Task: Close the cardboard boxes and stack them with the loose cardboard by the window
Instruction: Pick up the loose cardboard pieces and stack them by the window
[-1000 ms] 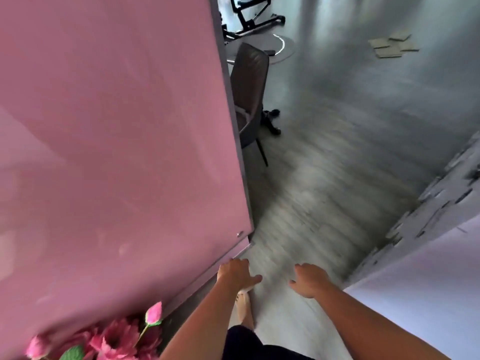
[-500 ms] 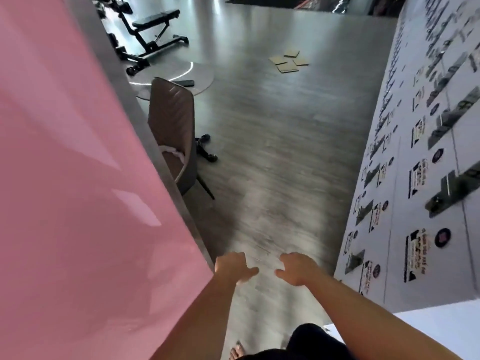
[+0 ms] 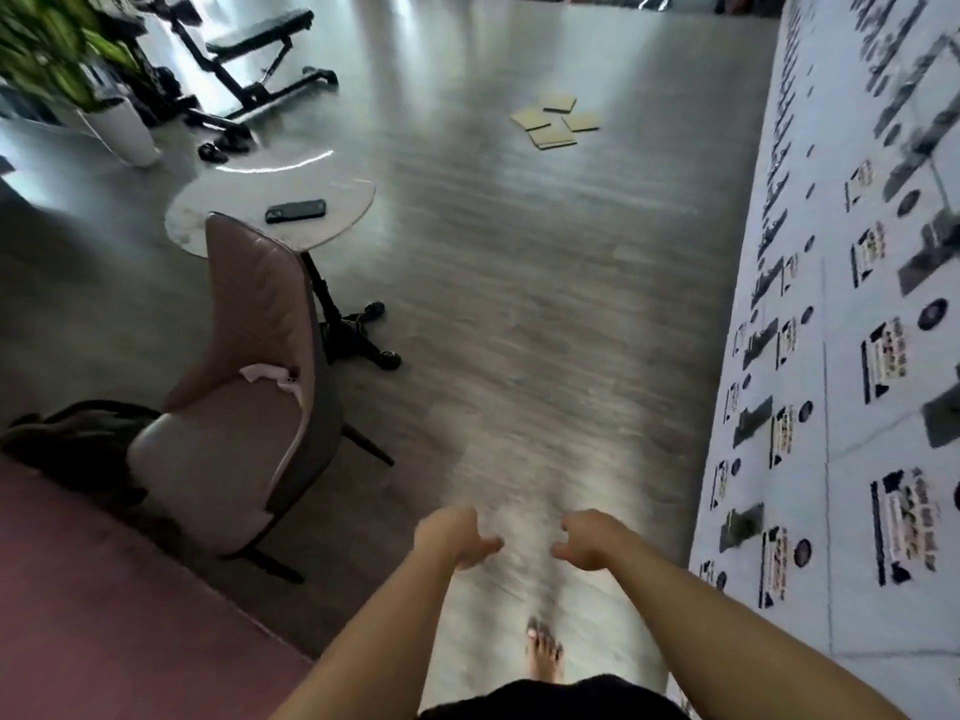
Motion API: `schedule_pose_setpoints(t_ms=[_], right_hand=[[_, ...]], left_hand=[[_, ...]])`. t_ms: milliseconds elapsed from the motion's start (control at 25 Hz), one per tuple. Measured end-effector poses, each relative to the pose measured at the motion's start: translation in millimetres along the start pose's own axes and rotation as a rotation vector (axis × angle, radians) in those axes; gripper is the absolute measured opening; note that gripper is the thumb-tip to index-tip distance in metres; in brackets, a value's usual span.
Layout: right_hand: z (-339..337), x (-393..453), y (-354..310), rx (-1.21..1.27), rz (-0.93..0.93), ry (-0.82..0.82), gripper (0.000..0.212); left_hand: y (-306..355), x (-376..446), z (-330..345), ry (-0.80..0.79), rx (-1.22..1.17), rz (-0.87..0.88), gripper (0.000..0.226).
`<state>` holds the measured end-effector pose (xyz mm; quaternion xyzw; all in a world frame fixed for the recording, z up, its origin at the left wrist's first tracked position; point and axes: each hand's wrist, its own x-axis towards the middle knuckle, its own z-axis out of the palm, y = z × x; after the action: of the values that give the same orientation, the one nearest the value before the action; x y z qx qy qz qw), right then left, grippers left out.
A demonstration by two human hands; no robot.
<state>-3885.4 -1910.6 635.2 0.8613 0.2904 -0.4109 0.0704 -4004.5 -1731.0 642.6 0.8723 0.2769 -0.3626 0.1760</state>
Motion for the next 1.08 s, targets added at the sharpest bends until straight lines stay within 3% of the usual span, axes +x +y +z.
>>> schedule_pose_setpoints(t_ms=[160, 440, 640, 760, 1080], right_hand=[[-85.0, 74.9, -6.5, -0.069, -0.045, 0.01, 0.057], [-198.0, 212.5, -77.3, -0.096, -0.111, -0.055, 0.057], [-327.8, 282.4, -100.0, 0.019, -0.044, 0.015, 0.059], [-393.5, 327.4, -97.1, 0.109, -0.002, 0.086, 0.061], [-523.7, 481.2, -36.8, 0.152, 0.05, 0.019, 0.05]], left_hand=[[0.5, 54.7, -52.4, -0.04, -0.079, -0.047, 0.065], [-44.9, 178.8, -159.1, -0.075, -0.134, -0.076, 0.064], [-61.7, 287.1, -296.6, -0.011, -0.037, 0.022, 0.066], [-51.6, 344.2, -369.6, 0.009, 0.001, 0.046, 0.071], [6.7, 509.7, -520.6, 0.035, 0.048, 0.084, 0.067]])
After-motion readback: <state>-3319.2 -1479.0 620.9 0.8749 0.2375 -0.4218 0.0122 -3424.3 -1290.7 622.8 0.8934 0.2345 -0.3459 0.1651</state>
